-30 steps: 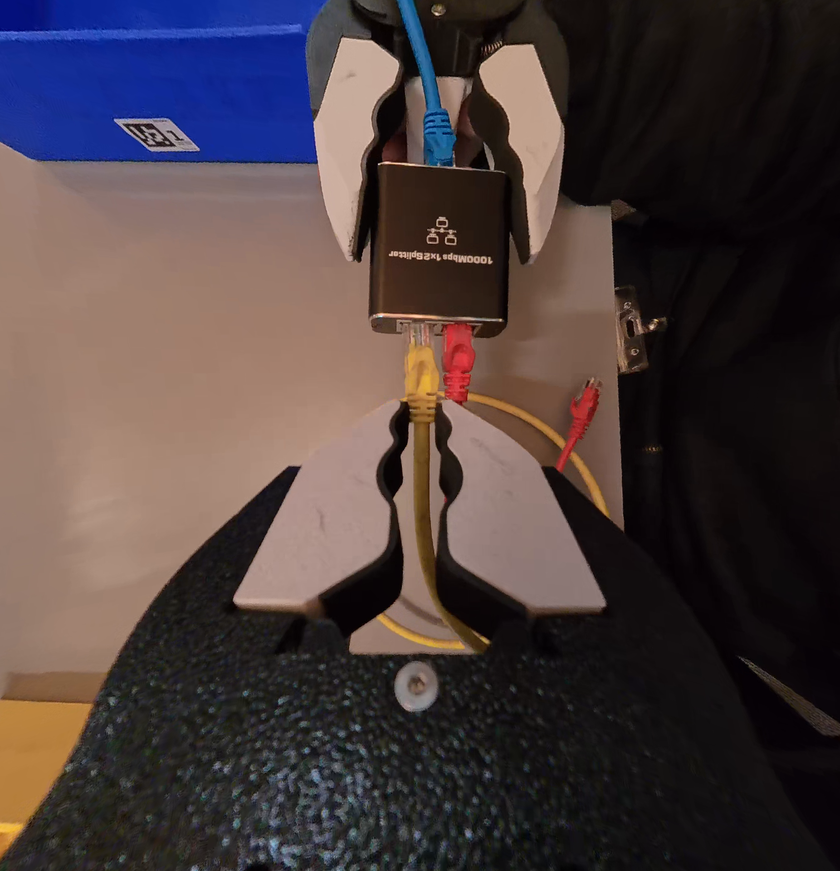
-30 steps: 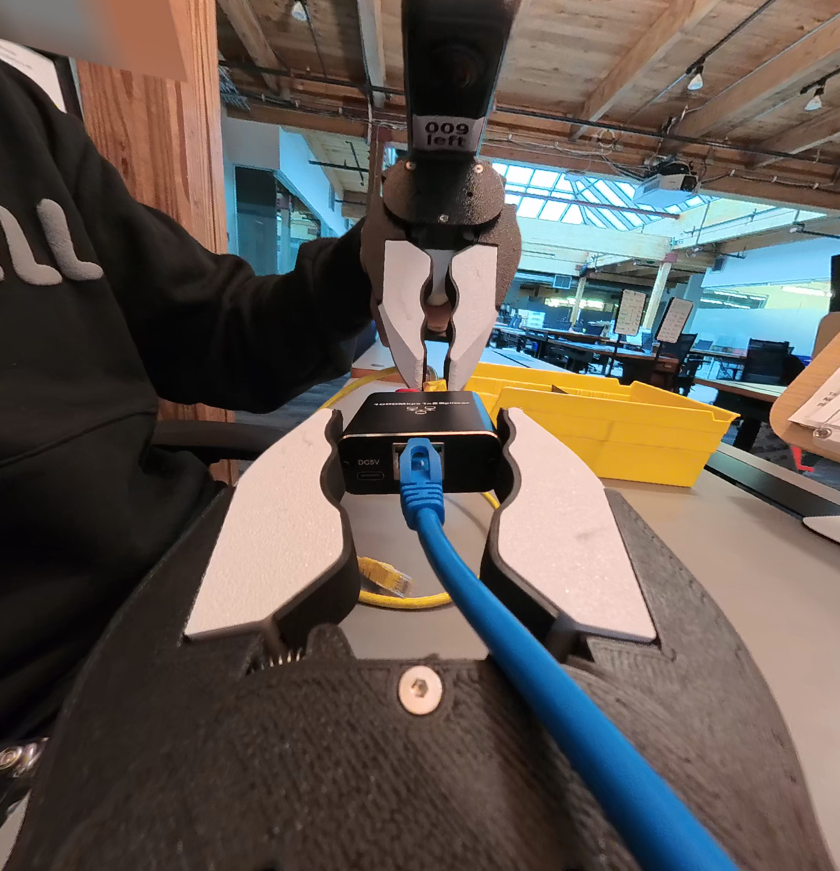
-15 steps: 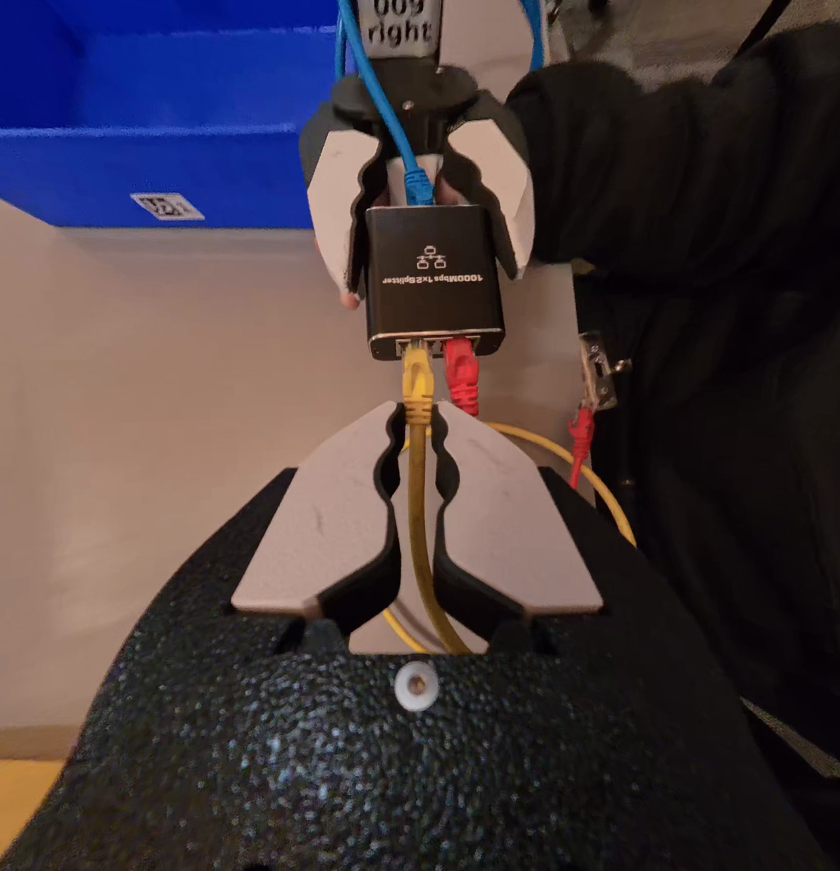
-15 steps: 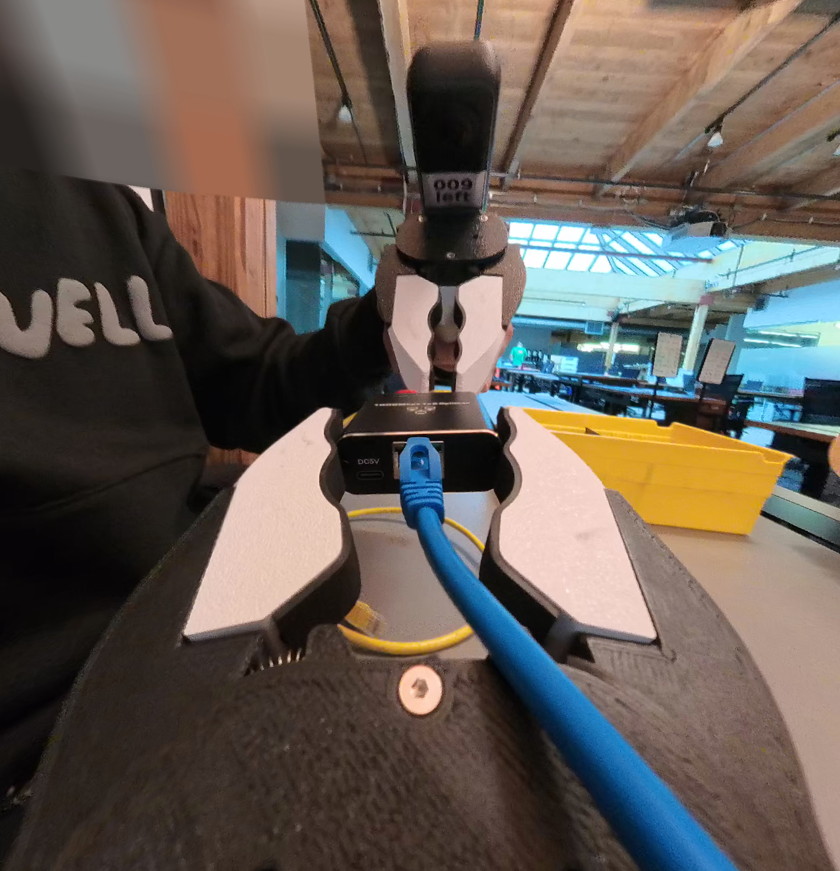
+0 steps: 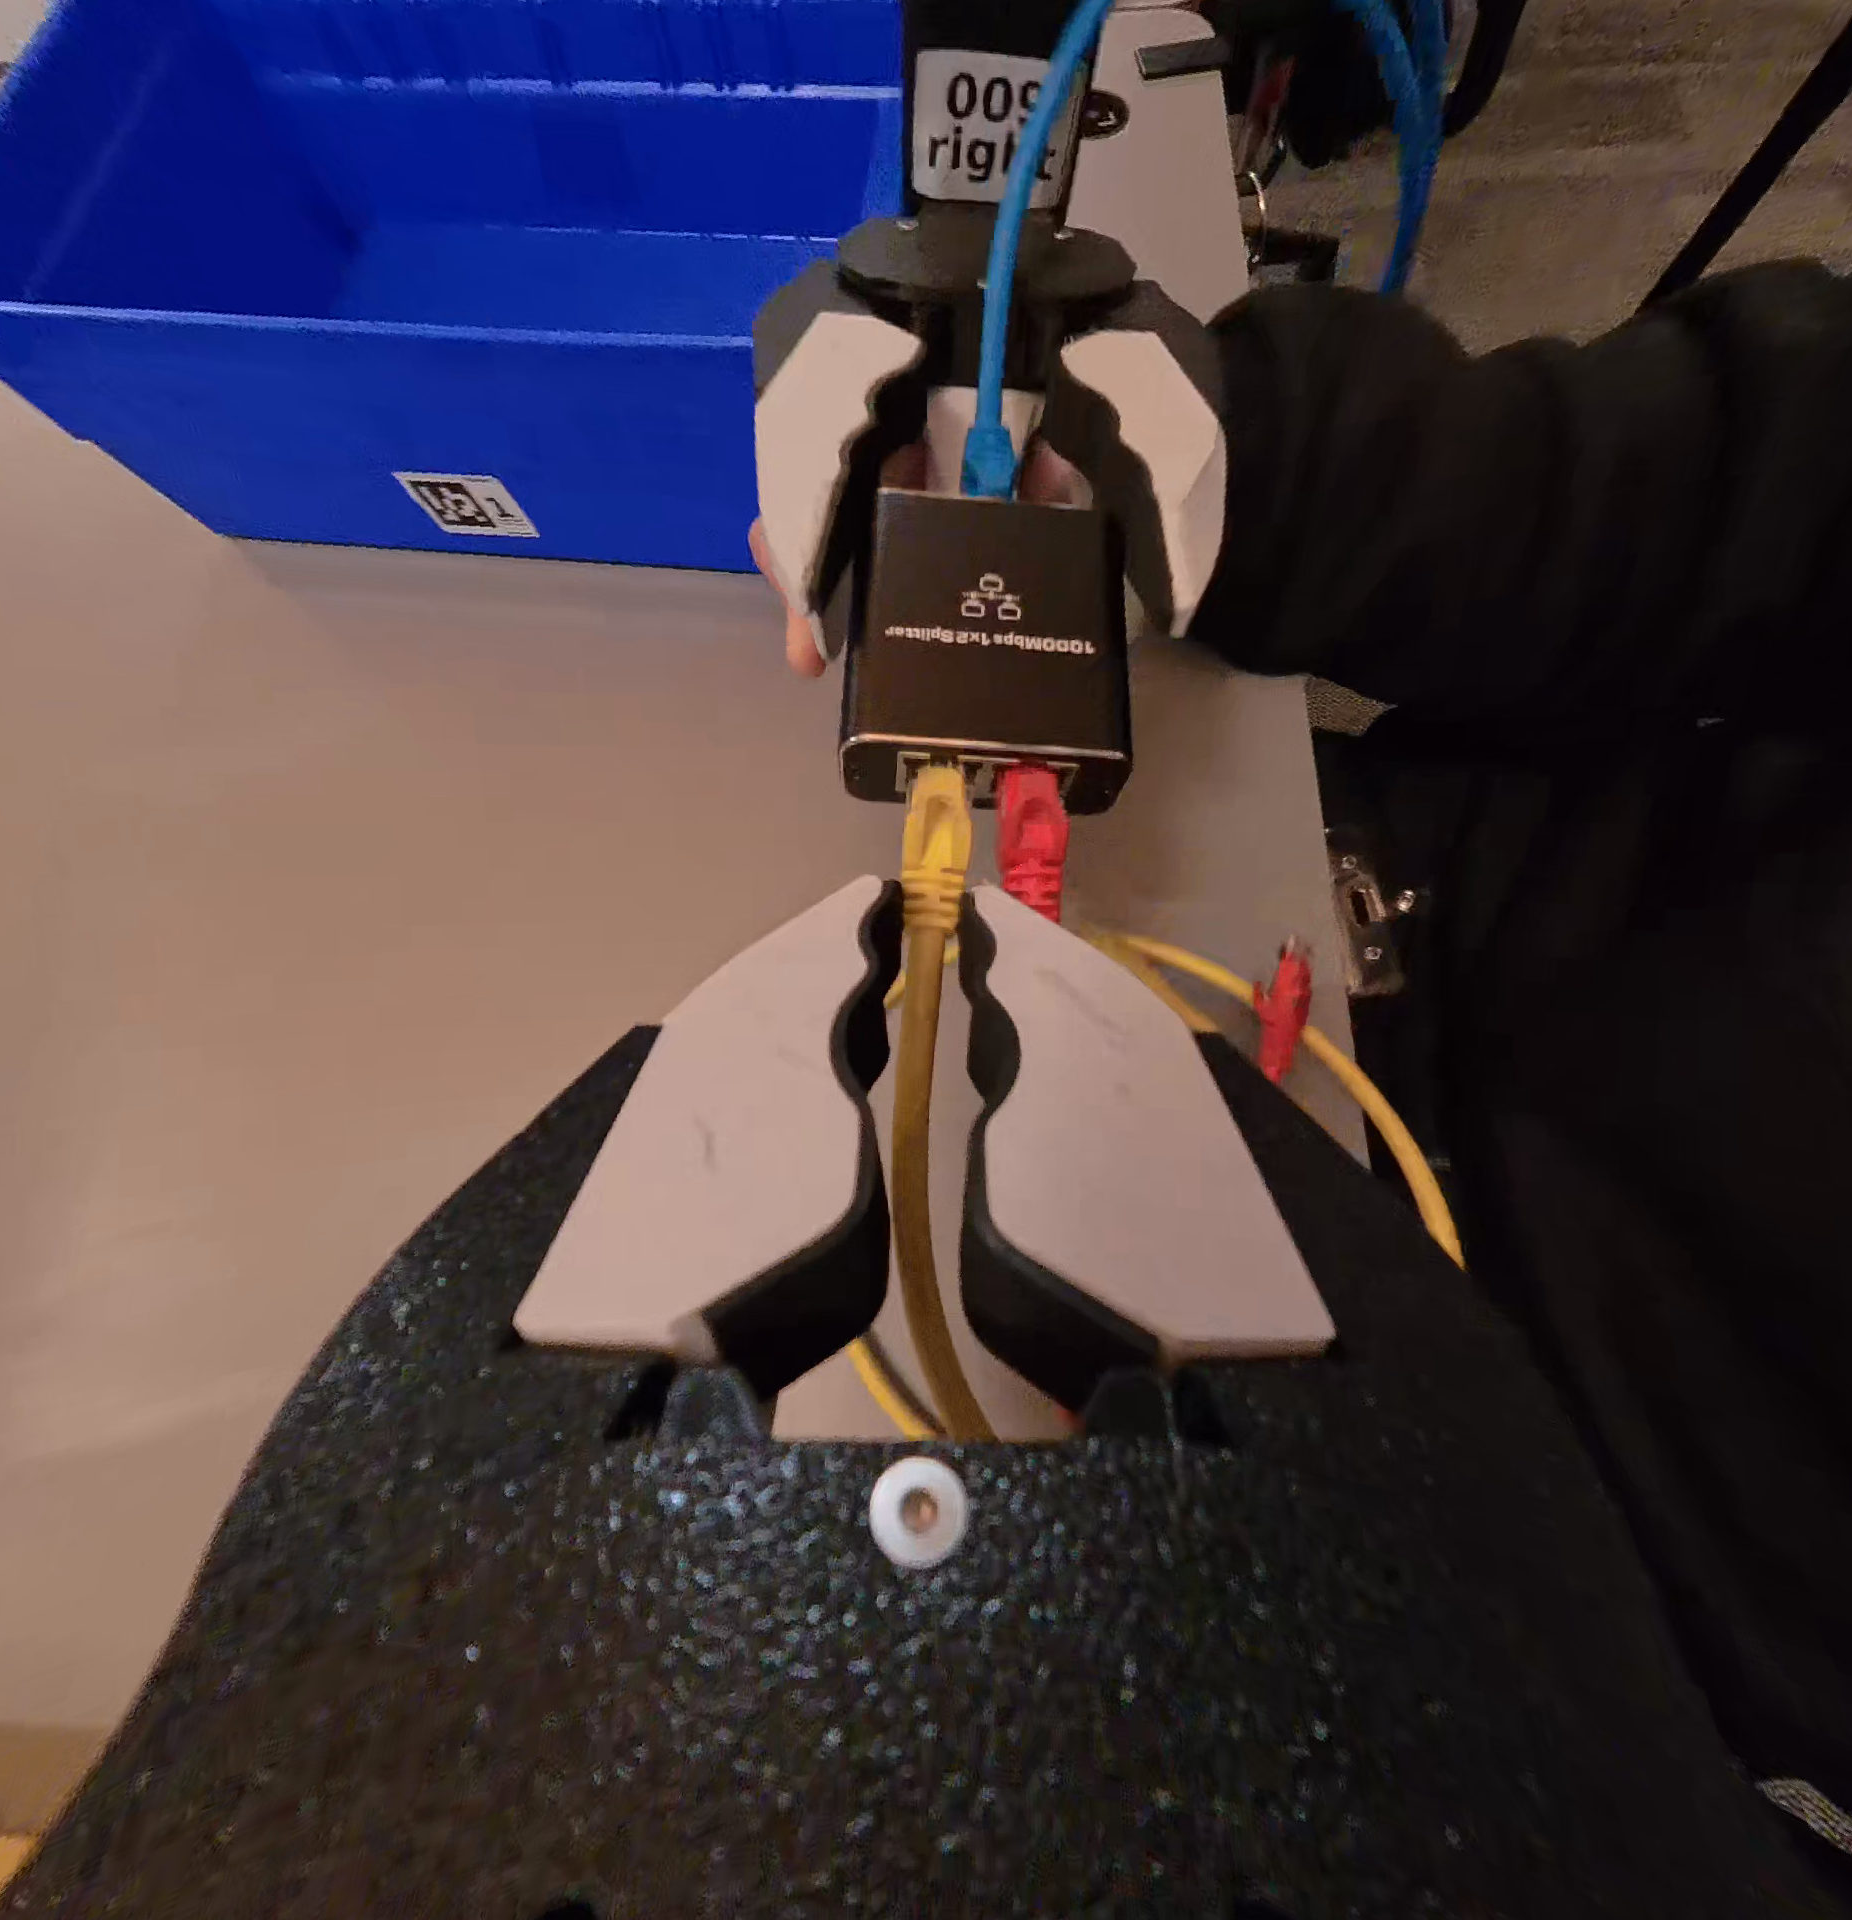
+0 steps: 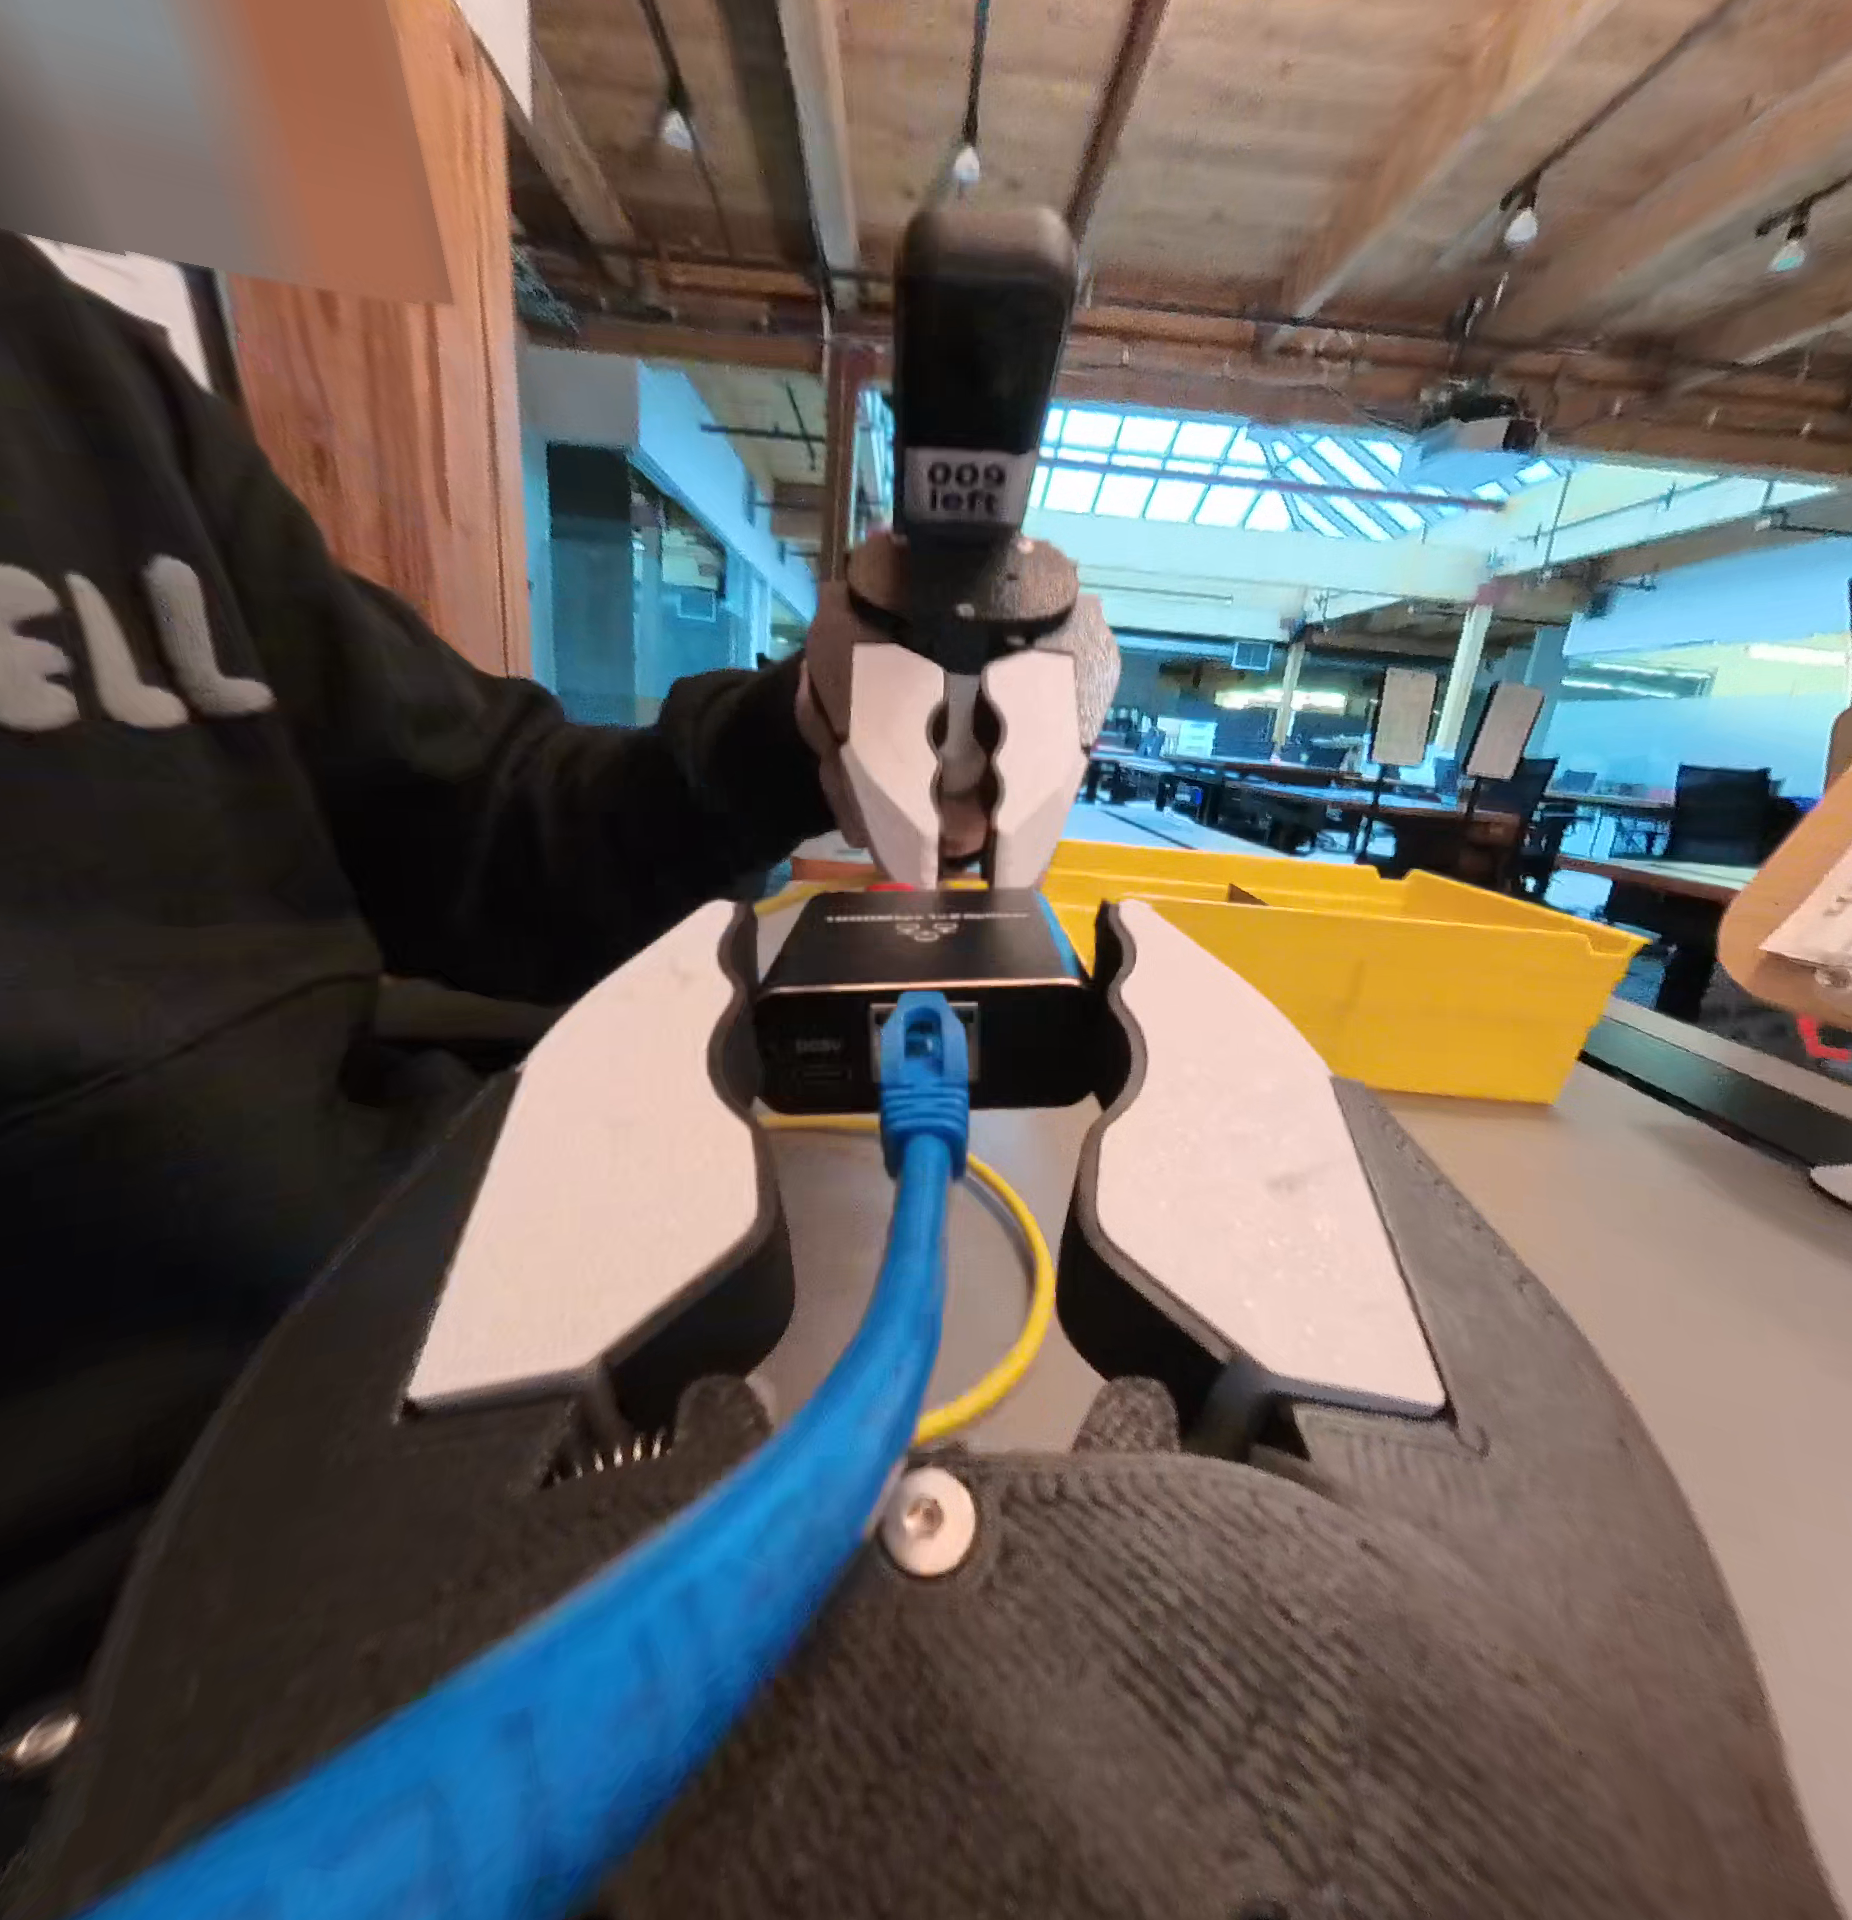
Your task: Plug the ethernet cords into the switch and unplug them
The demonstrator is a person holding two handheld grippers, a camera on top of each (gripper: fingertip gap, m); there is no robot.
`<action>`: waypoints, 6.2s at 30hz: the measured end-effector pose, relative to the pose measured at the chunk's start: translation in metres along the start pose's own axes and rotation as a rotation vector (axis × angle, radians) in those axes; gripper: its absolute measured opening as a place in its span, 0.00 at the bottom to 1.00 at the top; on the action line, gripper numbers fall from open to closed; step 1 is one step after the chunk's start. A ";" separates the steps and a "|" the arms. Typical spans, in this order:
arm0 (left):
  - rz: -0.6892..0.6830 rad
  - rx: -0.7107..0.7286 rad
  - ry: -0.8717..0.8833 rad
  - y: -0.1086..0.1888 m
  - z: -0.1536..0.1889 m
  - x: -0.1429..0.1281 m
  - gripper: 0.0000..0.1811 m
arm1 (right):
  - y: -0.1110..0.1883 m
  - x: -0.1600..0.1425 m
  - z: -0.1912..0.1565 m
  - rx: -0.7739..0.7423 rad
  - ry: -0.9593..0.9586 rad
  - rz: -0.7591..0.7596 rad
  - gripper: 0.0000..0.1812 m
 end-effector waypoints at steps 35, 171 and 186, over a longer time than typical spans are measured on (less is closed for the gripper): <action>0.222 -0.041 -0.003 0.024 -0.013 -0.014 0.05 | -0.022 -0.012 0.003 -0.087 0.000 -0.012 0.35; 0.388 0.129 0.257 0.063 0.001 -0.137 0.16 | 0.087 0.113 0.098 -0.674 -0.236 -2.090 0.43; 0.381 0.092 0.285 0.061 0.000 -0.137 0.16 | 0.161 0.176 0.116 -1.154 -0.623 -2.221 0.26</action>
Point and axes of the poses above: each gripper's, where its closed fingertips meet, y back along the fingers, x out of its top, z = x × y across the jaws, the point moved 9 cm from there along y, back along the fingers, and after that the axes turned 14 degrees about z, right-handed, at the moved point
